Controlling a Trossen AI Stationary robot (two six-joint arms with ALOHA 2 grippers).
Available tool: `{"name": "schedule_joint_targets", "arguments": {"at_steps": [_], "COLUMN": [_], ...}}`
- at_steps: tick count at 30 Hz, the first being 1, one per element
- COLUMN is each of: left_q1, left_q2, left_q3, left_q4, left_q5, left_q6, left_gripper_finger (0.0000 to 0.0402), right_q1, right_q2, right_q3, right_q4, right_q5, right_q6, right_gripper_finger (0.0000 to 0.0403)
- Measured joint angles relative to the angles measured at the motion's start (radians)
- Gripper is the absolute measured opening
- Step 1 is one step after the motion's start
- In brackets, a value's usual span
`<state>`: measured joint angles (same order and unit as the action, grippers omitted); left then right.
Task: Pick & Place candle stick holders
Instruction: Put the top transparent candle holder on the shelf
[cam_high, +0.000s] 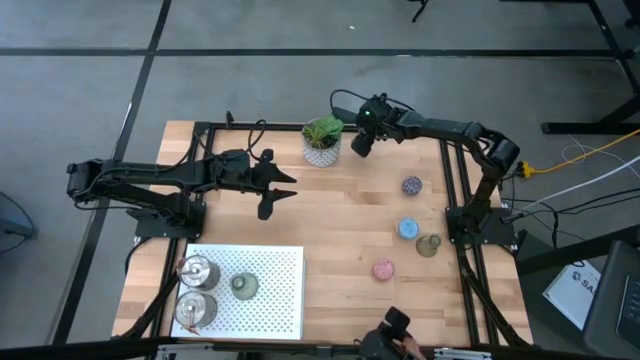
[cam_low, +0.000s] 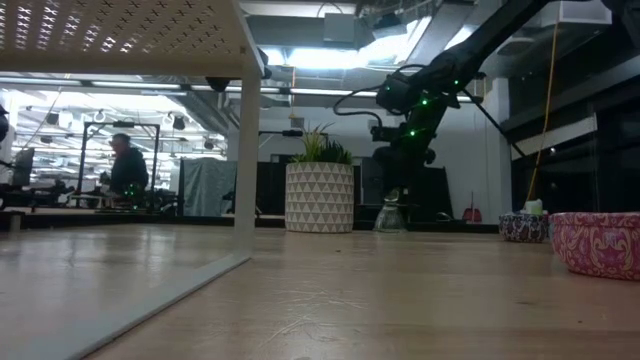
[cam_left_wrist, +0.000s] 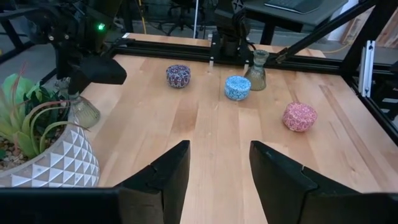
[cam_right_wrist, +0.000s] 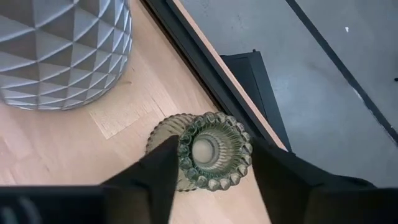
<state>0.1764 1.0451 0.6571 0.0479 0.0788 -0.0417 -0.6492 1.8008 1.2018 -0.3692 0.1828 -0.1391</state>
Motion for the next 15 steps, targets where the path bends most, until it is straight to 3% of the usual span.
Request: {"name": "schedule_joint_targets", "arguments": {"at_steps": [9,15], "left_q1": [0.0,0.0], "left_q2": [0.0,0.0], "left_q3": [0.0,0.0], "left_q4": [0.0,0.0], "left_q5": [0.0,0.0], "left_q6": [-0.024,-0.024], "left_gripper_finger": [0.0165,0.0162], "right_q1": [0.025,0.054], "right_q2": [-0.001,-0.004], "right_q3": [0.001,0.004], "right_q4": [-0.051,-0.099], "right_q5": [-0.027,-0.017], "right_q6": [0.018,0.015], "right_gripper_finger": [0.0081,0.0061]}}
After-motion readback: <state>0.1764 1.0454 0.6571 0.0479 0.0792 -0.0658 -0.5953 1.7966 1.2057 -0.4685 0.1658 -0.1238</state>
